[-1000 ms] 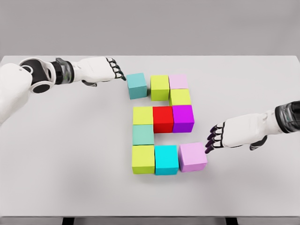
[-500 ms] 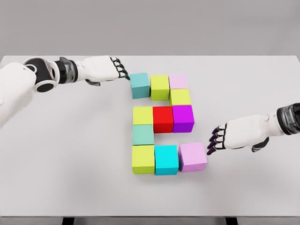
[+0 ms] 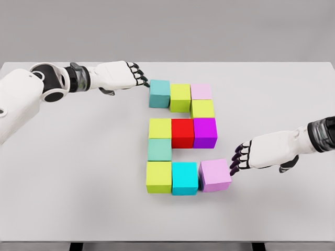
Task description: Assemble the squares on the desktop into the number 2
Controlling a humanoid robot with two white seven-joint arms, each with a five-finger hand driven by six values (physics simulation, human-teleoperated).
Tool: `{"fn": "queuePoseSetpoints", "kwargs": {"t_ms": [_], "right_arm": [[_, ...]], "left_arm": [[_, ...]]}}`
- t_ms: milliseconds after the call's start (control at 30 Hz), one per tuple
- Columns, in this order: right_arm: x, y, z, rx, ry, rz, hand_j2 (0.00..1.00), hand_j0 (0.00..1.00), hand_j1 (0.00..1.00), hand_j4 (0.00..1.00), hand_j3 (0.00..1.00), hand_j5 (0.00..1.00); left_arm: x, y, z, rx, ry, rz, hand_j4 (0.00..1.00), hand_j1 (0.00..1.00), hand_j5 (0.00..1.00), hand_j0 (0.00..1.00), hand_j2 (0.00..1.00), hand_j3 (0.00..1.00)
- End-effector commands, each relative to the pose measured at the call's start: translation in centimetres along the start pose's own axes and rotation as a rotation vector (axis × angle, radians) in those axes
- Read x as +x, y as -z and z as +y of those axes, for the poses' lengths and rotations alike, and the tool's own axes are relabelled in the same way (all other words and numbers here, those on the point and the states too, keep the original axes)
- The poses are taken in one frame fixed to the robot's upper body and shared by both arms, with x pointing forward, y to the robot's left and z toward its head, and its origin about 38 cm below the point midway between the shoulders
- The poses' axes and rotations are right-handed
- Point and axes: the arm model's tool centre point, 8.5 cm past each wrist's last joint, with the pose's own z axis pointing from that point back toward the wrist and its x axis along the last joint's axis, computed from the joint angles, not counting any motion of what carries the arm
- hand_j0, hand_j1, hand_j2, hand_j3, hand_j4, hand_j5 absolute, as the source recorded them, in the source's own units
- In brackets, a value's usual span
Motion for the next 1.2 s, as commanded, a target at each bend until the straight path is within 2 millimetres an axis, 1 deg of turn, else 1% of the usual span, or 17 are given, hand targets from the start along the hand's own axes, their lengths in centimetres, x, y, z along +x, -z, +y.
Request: {"fn": "queuePoseSetpoints", "kwargs": {"t_ms": [0,267,333,400,433,467,533,633,700,767,800,867,900,1000,1067,1100,1167], "right_arm": [[0.0,0.0,-0.1,-0.004,0.003,-0.002,1.00,1.00,1.00,1.00,1.00,1.00],[0.1,0.3,0.0,-0.002,0.005,-0.010,1.00,1.00,1.00,1.00,1.00,1.00],[0.2,0.5,0.1,-0.002,0.007,-0.013,1.00,1.00,1.00,1.00,1.00,1.00],[0.2,0.5,0.1,-0.003,0.009,-0.017,1.00,1.00,1.00,1.00,1.00,1.00],[0.3,0.5,0.0,-0.008,0.014,-0.021,1.00,1.00,1.00,1.00,1.00,1.00],[0.3,0.5,0.0,-0.009,0.015,-0.021,1.00,1.00,1.00,1.00,1.00,1.00],[0.3,0.5,0.0,-0.009,0.015,-0.021,1.00,1.00,1.00,1.00,1.00,1.00],[0.1,0.1,0.3,-0.007,0.022,-0.007,1.00,1.00,1.00,1.00,1.00,1.00],[-0.4,-0.4,0.3,-0.005,0.018,0.019,1.00,1.00,1.00,1.00,1.00,1.00],[-1.1,-0.9,-0.5,-0.017,-0.004,0.048,1.00,1.00,1.00,1.00,1.00,1.00],[-1.8,-1.3,-0.6,-0.021,-0.001,0.069,1.00,1.00,1.00,1.00,1.00,1.00],[-3.4,-1.5,-1.6,-0.043,0.003,0.103,1.00,1.00,1.00,1.00,1.00,1.00],[-3.9,-1.4,-2.0,-0.052,0.003,0.111,1.00,1.00,1.00,1.00,1.00,1.00],[-4.2,-0.6,-3.0,-0.063,-0.009,0.101,1.00,1.00,1.00,1.00,1.00,1.00],[-4.1,-0.1,-3.6,-0.069,-0.021,0.089,1.00,1.00,1.00,1.00,1.00,1.00],[-4.4,-0.1,-3.5,-0.068,-0.014,0.095,1.00,1.00,1.00,1.00,1.00,1.00],[-4.9,0.1,-3.5,-0.068,-0.006,0.101,1.00,1.00,1.00,1.00,1.00,1.00]], "left_arm": [[-0.2,-0.1,0.0,0.002,-0.007,0.006,0.98,0.98,0.98,0.98,0.98,0.98],[-1.0,-0.9,-0.7,-0.004,-0.027,0.029,1.00,1.00,1.00,1.00,1.00,1.00],[-2.3,-1.9,-0.6,0.001,-0.039,0.066,1.00,1.00,1.00,1.00,1.00,1.00],[-4.2,-3.4,0.6,0.015,-0.024,0.110,1.00,1.00,1.00,1.00,1.00,1.00],[-5.0,-4.2,0.4,0.011,-0.029,0.133,1.00,1.00,1.00,1.00,1.00,1.00],[-6.0,-5.0,0.7,0.016,-0.034,0.162,1.00,1.00,1.00,1.00,1.00,1.00],[-7.3,-5.8,0.9,0.014,-0.043,0.197,1.00,1.00,1.00,1.00,1.00,1.00],[-8.0,-6.3,1.0,0.011,-0.047,0.216,1.00,1.00,1.00,1.00,1.00,1.00],[-8.3,-6.4,1.3,0.011,-0.045,0.223,1.00,1.00,1.00,1.00,1.00,1.00],[-8.3,-6.1,1.2,0.008,-0.055,0.225,1.00,1.00,1.00,1.00,1.00,1.00],[-8.4,-5.9,1.2,0.007,-0.060,0.226,1.00,1.00,1.00,1.00,1.00,1.00],[-8.3,-4.5,1.5,0.016,-0.090,0.226,1.00,1.00,1.00,1.00,1.00,1.00],[-8.4,-3.5,2.1,0.025,-0.110,0.228,1.00,1.00,1.00,1.00,1.00,1.00],[-8.2,-2.3,3.0,0.048,-0.132,0.222,1.00,1.00,1.00,1.00,1.00,1.00],[-7.5,-1.2,3.7,0.063,-0.131,0.201,1.00,1.00,1.00,1.00,1.00,1.00],[-7.0,-0.5,4.1,0.069,-0.130,0.187,1.00,1.00,1.00,1.00,1.00,1.00],[-6.5,0.1,4.4,0.068,-0.121,0.173,1.00,1.00,1.00,1.00,1.00,1.00]]}}
